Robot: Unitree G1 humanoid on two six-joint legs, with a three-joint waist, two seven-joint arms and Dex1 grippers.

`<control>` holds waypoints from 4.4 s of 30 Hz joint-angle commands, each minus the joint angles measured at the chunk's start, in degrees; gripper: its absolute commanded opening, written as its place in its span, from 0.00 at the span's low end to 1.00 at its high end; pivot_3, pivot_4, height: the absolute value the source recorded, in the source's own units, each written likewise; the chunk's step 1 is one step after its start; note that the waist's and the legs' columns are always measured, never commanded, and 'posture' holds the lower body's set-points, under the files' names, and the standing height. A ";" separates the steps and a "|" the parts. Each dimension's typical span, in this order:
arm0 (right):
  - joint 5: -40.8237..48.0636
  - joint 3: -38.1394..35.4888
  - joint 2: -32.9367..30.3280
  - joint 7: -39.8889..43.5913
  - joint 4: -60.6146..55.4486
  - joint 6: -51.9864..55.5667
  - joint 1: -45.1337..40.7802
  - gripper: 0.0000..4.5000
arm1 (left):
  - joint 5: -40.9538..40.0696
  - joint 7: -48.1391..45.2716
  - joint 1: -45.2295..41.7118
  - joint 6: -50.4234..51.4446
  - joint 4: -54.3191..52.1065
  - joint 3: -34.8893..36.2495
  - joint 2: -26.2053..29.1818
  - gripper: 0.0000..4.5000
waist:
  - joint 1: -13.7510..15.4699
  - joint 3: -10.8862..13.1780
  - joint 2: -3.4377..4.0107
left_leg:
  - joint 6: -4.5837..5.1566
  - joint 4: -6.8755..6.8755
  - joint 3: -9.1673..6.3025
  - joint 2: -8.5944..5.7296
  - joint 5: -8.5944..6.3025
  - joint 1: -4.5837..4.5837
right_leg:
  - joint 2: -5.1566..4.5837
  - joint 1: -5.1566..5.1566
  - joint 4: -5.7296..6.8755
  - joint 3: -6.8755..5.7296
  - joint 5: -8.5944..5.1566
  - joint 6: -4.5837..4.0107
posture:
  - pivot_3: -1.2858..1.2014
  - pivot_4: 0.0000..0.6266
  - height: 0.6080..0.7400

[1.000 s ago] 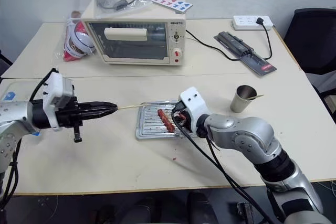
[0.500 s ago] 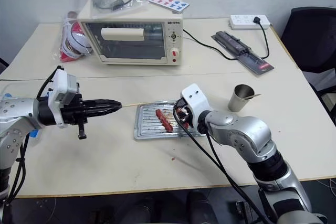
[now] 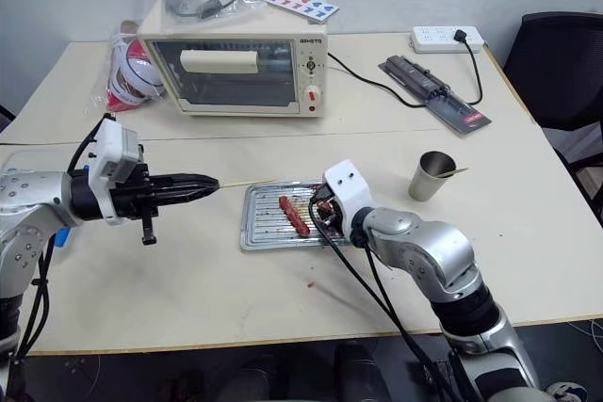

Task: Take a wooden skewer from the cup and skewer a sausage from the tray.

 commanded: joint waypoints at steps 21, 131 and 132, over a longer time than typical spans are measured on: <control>-10.34 0.12 2.61 8.90 2.94 -1.80 1.06 0.06 | 1.75 0.38 -2.56 -2.14 0.56 -0.43 -1.32 0.00 | -0.05 0.00 0.00 | -0.01 0.04 0.01 -0.02 0.00 0.02 | 0.00 -0.01 0.09 0.01 0.00 0.00 | 0.52 0.24 1.00; 15.29 -8.82 -29.01 58.41 -6.08 0.98 -12.70 0.06 | 1.87 -13.35 -13.06 -3.97 0.80 -12.68 -6.74 0.00 | 0.49 0.02 -0.01 | 0.08 0.51 -0.02 -0.04 -0.08 -0.10 | -0.03 0.02 0.27 -0.01 0.00 0.01 | 0.52 0.24 1.00; 15.41 -8.82 -28.86 58.27 -6.12 1.12 -12.85 0.06 | 1.90 -13.34 -13.12 -3.92 0.74 -12.76 -6.91 0.00 | 0.47 0.01 -0.01 | 0.08 0.51 -0.02 -0.04 -0.08 -0.10 | -0.03 0.02 0.27 0.00 0.00 0.01 | 0.52 0.24 1.00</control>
